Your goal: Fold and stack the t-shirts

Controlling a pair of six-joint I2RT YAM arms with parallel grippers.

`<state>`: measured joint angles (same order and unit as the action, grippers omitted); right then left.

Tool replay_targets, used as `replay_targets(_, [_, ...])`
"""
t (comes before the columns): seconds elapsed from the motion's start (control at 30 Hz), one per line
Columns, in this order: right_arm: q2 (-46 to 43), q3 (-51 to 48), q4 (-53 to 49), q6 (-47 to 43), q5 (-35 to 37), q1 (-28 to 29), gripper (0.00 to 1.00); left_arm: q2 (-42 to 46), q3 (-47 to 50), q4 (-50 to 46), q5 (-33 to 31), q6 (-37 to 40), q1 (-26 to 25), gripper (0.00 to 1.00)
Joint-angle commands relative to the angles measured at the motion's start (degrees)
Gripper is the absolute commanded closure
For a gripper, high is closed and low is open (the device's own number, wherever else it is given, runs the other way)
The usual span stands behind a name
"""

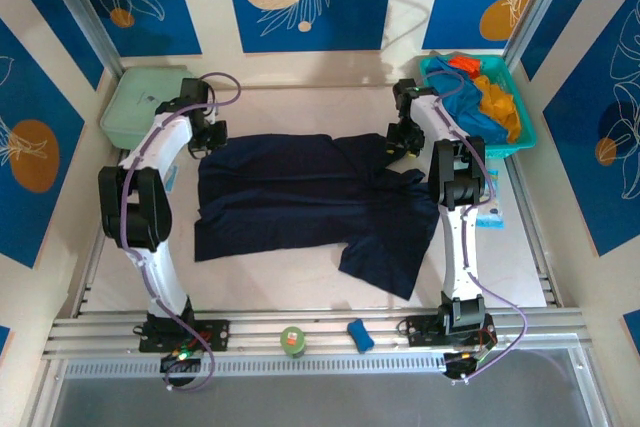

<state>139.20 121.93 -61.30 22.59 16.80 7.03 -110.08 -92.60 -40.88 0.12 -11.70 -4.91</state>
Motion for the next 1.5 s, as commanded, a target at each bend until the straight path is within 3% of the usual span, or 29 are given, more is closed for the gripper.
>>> replay_targets(0.0, [0.5, 1.0, -0.9, 0.8, 1.1, -0.7, 0.51, 3.2, 1.2, 0.8, -1.0, -0.6, -0.4, 1.00])
replay_targets(0.43, [6.1, 7.0, -2.1, 1.1, -1.9, -1.5, 0.56, 2.8, 2.0, 1.8, -1.4, -0.6, -0.4, 1.00])
replay_targets(0.9, [8.0, 9.9, -2.2, 0.4, -6.1, -1.6, 1.00, 1.7, 2.6, 2.4, -1.8, -0.5, -0.4, 1.00])
replay_targets(0.97, [7.6, 11.2, -2.6, -0.4, -6.3, -1.4, 1.00, 1.9, 2.8, 2.4, -1.9, -0.5, -0.4, 1.00])
replay_targets(1.17, [0.6, 12.0, -2.4, -3.1, -4.6, 0.2, 1.00, 3.6, 1.9, 2.3, -0.7, -1.0, -0.4, 1.00])
replay_targets(1.47, [-19.4, 5.0, -0.1, -6.4, -1.9, 1.6, 1.00, 8.5, -4.5, -1.1, 0.4, -1.2, -1.2, 1.00])
